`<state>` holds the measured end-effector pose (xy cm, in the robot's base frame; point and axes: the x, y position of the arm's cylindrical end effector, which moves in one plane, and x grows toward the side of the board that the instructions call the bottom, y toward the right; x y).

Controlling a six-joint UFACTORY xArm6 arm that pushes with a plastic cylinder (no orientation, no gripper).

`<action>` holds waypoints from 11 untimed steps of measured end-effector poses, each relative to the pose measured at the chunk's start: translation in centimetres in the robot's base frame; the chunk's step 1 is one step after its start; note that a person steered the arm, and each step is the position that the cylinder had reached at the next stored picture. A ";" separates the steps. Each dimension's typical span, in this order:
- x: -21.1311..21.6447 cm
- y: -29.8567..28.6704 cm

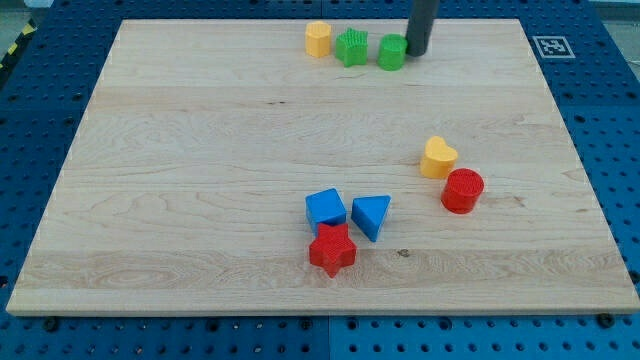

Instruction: Move your arm closer to the red circle

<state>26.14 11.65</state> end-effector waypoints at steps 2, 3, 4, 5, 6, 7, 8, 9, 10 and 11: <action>0.0 -5.2; 0.6 -5.1; 4.7 -0.1; 9.9 5.4; 16.8 10.2; 24.4 12.2; 29.4 10.2; 30.4 4.1; 30.4 3.9; 30.2 3.9</action>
